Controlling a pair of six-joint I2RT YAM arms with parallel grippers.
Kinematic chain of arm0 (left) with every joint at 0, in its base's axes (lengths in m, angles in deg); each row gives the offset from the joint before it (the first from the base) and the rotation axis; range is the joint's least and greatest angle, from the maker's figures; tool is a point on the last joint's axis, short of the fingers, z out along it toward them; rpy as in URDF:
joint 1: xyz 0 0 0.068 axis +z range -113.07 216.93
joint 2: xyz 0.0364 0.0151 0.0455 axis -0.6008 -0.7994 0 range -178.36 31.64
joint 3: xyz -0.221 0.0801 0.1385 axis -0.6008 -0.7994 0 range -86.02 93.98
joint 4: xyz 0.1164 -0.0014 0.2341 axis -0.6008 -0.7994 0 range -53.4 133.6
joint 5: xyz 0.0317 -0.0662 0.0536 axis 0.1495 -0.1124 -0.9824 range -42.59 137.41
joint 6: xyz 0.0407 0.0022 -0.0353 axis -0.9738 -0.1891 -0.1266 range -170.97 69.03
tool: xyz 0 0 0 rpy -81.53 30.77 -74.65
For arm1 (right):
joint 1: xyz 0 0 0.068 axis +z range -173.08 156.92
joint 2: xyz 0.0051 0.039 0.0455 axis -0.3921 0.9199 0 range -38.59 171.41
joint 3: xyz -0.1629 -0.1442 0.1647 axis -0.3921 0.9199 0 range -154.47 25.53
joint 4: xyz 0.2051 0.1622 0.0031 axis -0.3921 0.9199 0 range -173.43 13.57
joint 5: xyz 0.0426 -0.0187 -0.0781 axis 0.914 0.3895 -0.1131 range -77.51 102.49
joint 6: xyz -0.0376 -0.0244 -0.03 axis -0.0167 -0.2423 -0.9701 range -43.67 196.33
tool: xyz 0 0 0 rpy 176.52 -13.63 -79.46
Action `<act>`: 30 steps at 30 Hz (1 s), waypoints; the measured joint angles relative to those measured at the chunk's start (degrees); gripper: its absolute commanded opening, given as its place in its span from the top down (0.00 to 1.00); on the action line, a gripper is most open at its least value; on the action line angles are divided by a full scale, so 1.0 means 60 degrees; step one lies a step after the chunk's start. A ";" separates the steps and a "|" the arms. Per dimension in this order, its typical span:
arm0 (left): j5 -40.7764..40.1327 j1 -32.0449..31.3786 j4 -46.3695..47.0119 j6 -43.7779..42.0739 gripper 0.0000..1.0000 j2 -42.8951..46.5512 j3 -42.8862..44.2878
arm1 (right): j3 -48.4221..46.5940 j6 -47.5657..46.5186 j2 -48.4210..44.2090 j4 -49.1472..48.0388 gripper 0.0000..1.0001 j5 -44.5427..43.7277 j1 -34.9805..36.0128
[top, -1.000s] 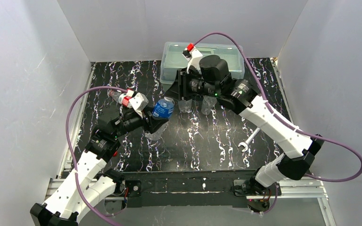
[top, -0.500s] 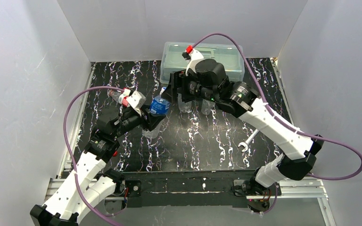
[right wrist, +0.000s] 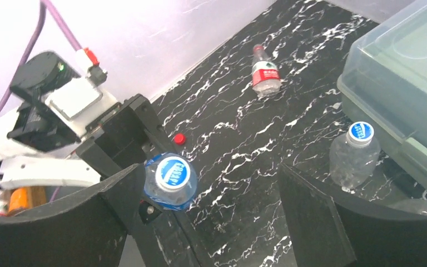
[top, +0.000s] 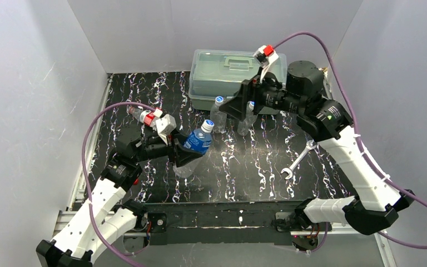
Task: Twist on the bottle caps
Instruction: Screw the bottle cap onto the plastic bottle.
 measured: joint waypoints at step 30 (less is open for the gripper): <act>0.2841 0.0000 0.0991 0.1304 1.00 -0.0841 0.0029 | 0.2437 0.0040 -0.0022 -0.2401 0.28 0.5089 -0.0237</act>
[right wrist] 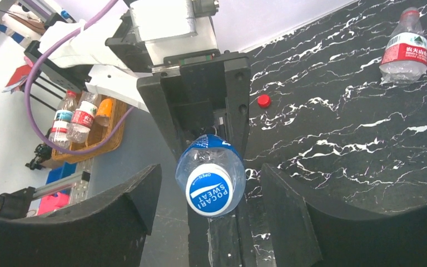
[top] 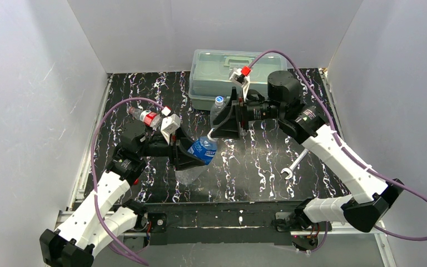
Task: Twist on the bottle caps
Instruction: Screw the bottle cap onto the plastic bottle.
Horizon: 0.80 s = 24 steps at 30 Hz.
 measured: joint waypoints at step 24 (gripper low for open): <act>-0.5049 -0.0036 -0.1599 -0.2178 1.00 0.0186 0.0266 | -0.3075 0.2058 0.2648 0.2725 0.97 -0.5625 0.1133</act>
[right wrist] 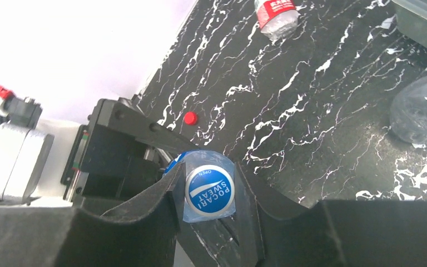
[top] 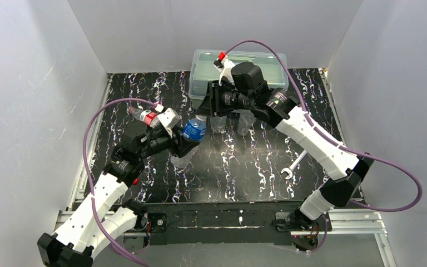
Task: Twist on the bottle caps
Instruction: Screw the bottle cap onto the plastic bottle.
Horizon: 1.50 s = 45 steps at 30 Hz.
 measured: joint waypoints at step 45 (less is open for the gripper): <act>0.3355 0.0022 0.0514 0.1563 1.00 0.0488 0.0000 | 0.2991 -0.1708 -0.2575 -0.1402 0.02 0.3683 -0.2397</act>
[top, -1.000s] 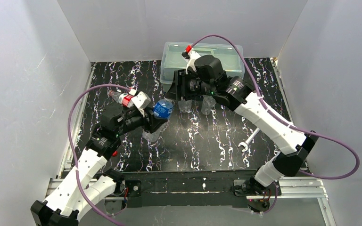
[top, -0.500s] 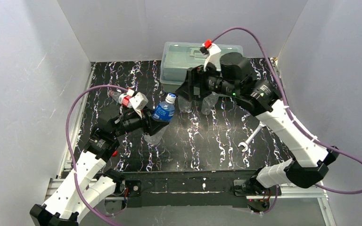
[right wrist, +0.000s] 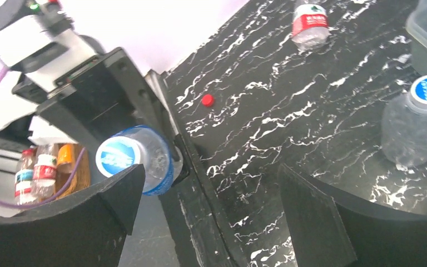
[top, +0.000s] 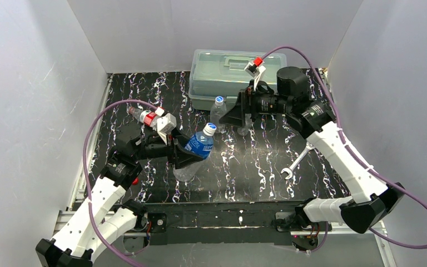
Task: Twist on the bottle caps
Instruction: Screw the bottle cap onto the plastic bottle.
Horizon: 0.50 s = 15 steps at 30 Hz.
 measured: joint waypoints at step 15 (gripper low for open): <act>0.1020 0.0000 0.0073 0.0168 1.00 -0.0284 0.0000 | 0.0466 0.0266 -0.0423 -0.1789 0.21 0.1942 0.0386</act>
